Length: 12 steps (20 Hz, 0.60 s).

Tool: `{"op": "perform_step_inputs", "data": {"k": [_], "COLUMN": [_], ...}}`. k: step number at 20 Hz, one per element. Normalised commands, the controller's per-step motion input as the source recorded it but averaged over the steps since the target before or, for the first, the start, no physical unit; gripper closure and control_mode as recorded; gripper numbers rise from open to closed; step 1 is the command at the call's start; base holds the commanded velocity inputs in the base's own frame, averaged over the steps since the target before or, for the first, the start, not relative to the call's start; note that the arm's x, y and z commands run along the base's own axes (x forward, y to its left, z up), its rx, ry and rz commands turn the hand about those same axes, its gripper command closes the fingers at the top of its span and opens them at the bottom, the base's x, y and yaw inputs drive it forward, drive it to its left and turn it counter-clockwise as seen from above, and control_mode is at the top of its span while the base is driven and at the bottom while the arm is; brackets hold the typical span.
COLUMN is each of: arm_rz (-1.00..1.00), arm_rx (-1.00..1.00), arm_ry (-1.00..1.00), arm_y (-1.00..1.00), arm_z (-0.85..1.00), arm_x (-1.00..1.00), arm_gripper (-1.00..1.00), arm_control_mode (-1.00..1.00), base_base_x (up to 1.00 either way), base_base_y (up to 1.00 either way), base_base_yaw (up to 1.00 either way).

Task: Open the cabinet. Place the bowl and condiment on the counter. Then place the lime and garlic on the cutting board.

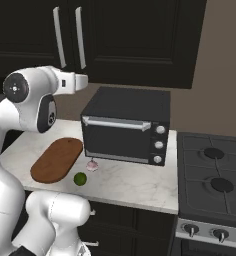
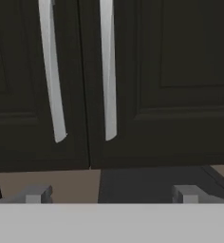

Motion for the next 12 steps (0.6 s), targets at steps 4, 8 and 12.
{"op": "perform_step_inputs", "data": {"k": [4,8,12], "arm_rz": [-0.01,0.0,0.0], "arm_rx": [0.0,0.0,0.0], "arm_ry": [-0.03,-0.02,-0.01], "arm_y": [0.0,0.0,0.0], "arm_z": [0.07,0.01,0.01], "arm_x": [0.0,0.0,0.0], "arm_gripper": [-1.0,-1.0,-1.0], "arm_control_mode": [-1.0,-1.0,-1.0], "base_base_x": [0.0,0.0,0.0], "base_base_y": [0.0,0.0,0.0], "base_base_yaw": [0.0,0.0,0.0]}}
